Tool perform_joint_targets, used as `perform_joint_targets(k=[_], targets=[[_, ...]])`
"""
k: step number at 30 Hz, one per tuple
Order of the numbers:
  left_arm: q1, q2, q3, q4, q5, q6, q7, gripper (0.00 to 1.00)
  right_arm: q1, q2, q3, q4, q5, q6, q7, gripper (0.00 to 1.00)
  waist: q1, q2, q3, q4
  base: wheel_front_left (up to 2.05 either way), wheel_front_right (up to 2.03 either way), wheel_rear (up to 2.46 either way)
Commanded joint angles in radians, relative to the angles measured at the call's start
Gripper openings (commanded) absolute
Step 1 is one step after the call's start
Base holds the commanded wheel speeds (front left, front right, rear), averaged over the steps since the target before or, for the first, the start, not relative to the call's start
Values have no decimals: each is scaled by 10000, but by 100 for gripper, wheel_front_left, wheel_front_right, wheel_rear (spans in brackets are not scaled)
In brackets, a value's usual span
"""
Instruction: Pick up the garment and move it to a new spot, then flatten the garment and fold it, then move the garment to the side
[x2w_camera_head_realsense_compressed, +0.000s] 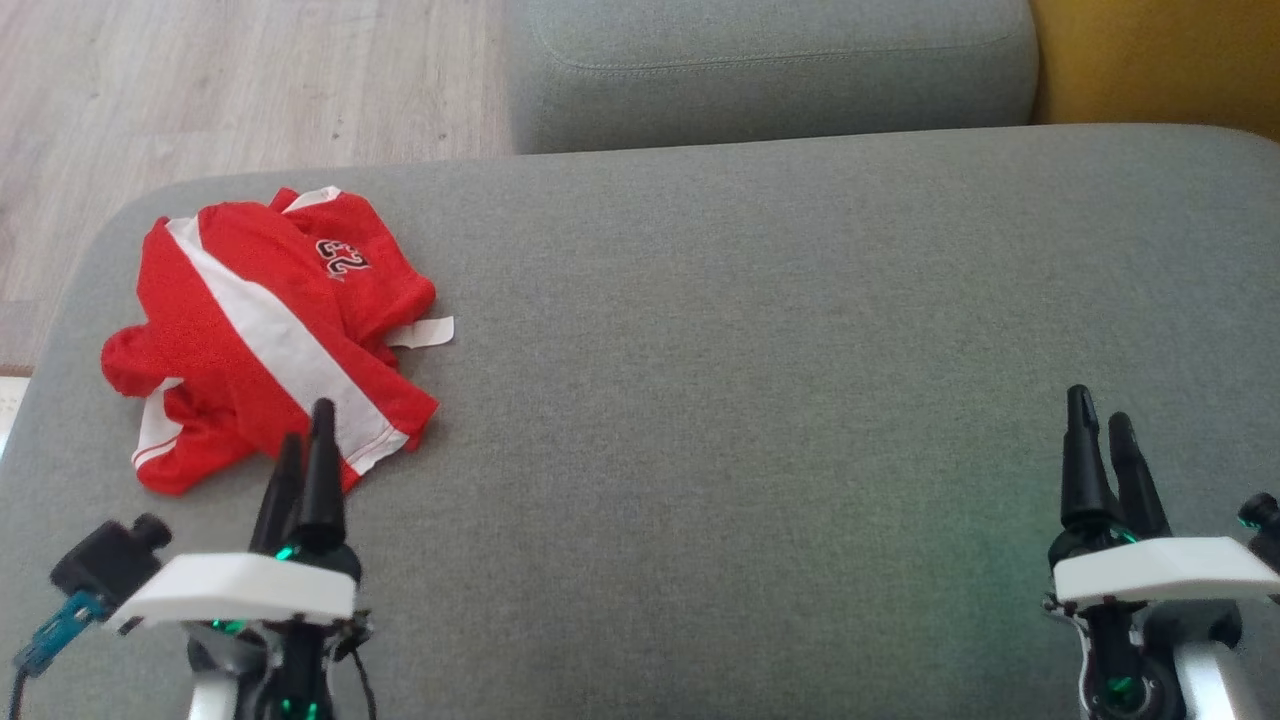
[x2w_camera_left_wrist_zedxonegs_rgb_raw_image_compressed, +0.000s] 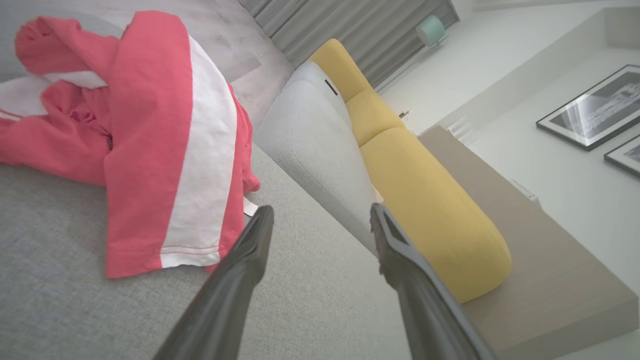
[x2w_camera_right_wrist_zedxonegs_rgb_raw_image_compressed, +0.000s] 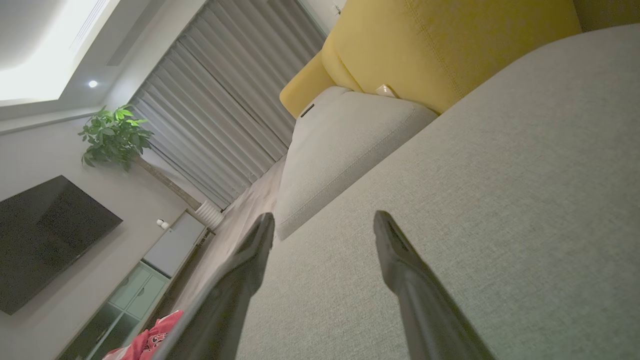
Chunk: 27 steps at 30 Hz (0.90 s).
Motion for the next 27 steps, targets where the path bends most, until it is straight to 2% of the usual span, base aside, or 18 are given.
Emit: perform_joint_targets(k=[1,12,27], targets=[[-417,137,31,-505,436,41,-109,100,-452,-65,176,-441,-381,-3,-166,100,0,0,-1,2,0,0,0],[-455,638,-1042,-729,2347,749,-431,100,-457,-71,377,-645,-2076,-4,-490,100,0,0,-6,30,0,0,0],[-795,1691,-2884,-916,4426,2521,-869,100,-387,-79,702,-817,-4205,-5,-932,100,0,0,-44,46,0,0,0]])
